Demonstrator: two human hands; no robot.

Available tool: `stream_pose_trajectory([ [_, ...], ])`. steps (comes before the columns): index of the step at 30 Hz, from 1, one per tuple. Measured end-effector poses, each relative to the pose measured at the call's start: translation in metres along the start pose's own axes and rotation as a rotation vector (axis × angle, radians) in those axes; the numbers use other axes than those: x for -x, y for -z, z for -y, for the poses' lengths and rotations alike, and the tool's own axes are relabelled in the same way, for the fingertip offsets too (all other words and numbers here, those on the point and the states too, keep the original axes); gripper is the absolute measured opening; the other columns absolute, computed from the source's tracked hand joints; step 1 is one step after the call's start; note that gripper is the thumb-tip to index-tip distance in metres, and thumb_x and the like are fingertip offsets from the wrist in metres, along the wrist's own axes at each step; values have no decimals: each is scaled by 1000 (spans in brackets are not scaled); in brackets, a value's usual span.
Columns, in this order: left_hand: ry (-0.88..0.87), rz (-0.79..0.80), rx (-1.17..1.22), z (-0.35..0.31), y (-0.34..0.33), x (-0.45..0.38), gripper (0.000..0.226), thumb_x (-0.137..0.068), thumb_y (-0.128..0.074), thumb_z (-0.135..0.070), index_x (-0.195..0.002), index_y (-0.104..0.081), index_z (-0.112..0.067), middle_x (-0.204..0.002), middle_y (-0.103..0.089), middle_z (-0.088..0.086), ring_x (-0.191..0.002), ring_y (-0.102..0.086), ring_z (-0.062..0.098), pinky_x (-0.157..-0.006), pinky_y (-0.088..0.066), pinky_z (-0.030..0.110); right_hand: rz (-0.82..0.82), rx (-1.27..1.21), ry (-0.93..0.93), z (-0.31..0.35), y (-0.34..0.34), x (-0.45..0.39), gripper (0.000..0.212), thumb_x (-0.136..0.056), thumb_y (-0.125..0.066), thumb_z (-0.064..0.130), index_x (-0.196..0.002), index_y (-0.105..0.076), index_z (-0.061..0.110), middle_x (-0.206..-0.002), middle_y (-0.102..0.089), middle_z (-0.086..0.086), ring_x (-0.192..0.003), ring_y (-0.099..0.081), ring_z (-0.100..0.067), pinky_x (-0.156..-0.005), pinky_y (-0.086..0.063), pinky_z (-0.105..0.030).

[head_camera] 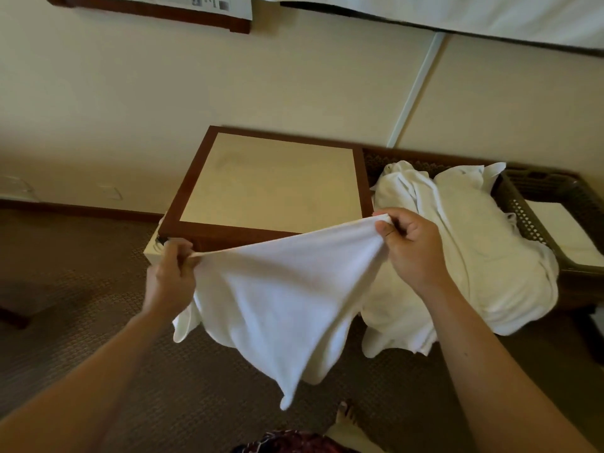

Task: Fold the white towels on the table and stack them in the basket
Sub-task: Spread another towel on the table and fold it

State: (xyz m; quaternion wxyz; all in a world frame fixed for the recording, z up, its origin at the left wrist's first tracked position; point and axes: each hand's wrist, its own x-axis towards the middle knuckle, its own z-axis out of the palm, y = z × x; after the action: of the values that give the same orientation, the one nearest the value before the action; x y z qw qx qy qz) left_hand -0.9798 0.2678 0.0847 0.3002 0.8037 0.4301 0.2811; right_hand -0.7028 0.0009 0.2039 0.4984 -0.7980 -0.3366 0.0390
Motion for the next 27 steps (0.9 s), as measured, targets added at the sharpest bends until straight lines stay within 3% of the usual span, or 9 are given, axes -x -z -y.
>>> stream_pose_trajectory([
  [4, -231, -29, -94, -28, 11, -30, 20, -103, -51, -9, -119, -64, -12, -111, -65, 6, -104, -58, 27, -88, -45, 40, -328, 34, -62, -27, -13, 5, 17, -103, -57, 18, -113, -71, 15, -97, -68, 10, -91, -60, 3, -82, -47, -11],
  [7, -93, 4, -68, -53, 6, -36, 20, -107, -44, -17, -113, -63, -18, -110, -61, 3, -103, -53, 23, -87, -45, 44, -351, -12, -212, -34, -30, 19, 15, -105, -53, 18, -109, -68, 17, -101, -66, 4, -97, -62, -12, -86, -50, -25],
  [11, -132, -53, -25, -64, 12, -30, 24, -105, -42, -7, -116, -62, -12, -112, -57, 3, -99, -49, 18, -83, -40, 36, 833, 91, -221, -46, -42, 49, 13, -104, -59, 26, -106, -72, 21, -97, -70, 9, -93, -67, -12, -82, -55, -31],
  [13, -198, -67, -61, -64, 19, -30, 25, -103, -44, -3, -117, -63, -10, -113, -58, 5, -98, -51, 17, -82, -42, 35, 1116, 58, -222, -56, -42, 60, 13, -102, -63, 28, -107, -74, 23, -92, -70, 18, -89, -64, 0, -82, -50, -20],
  [15, -251, -77, -112, -61, 27, -33, 27, -101, -44, 1, -116, -65, -7, -113, -60, 9, -96, -52, 18, -81, -44, 36, 994, -161, -312, -62, -37, 58, 12, -102, -63, 22, -101, -75, 22, -89, -69, 14, -89, -62, -5, -83, -49, -23],
  [18, -277, -106, -159, -50, 41, -36, 27, -98, -46, 5, -112, -67, -4, -108, -59, 10, -90, -53, 21, -76, -45, 39, 297, -457, -449, -72, -28, 44, 13, -102, -62, 16, -96, -73, 19, -85, -69, 2, -90, -61, -22, -80, -55, -38],
  [20, -303, -65, -208, -42, 44, -35, 25, -99, -48, 4, -111, -68, -5, -107, -59, 10, -88, -53, 21, -74, -47, 41, -12, -436, -364, -71, -26, 37, 12, -102, -62, 14, -103, -74, 18, -89, -71, 1, -89, -64, -14, -83, -57, -36],
  [23, -263, -6, -244, -34, 38, -32, 25, -101, -48, 0, -112, -68, -7, -110, -61, 10, -93, -56, 25, -78, -46, 40, -114, -355, -259, -57, -32, 37, 14, -101, -59, 6, -110, -70, 8, -90, -70, 2, -77, -62, 8, -73, -49, -11],
  [27, -201, 56, -232, -24, 26, -28, 23, -103, -46, -6, -109, -67, -13, -109, -60, 6, -98, -57, 25, -84, -47, 40, -179, -310, -256, -61, -38, 38, 16, -101, -60, 6, -114, -70, 5, -97, -71, 0, -80, -62, 12, -74, -46, -6],
])
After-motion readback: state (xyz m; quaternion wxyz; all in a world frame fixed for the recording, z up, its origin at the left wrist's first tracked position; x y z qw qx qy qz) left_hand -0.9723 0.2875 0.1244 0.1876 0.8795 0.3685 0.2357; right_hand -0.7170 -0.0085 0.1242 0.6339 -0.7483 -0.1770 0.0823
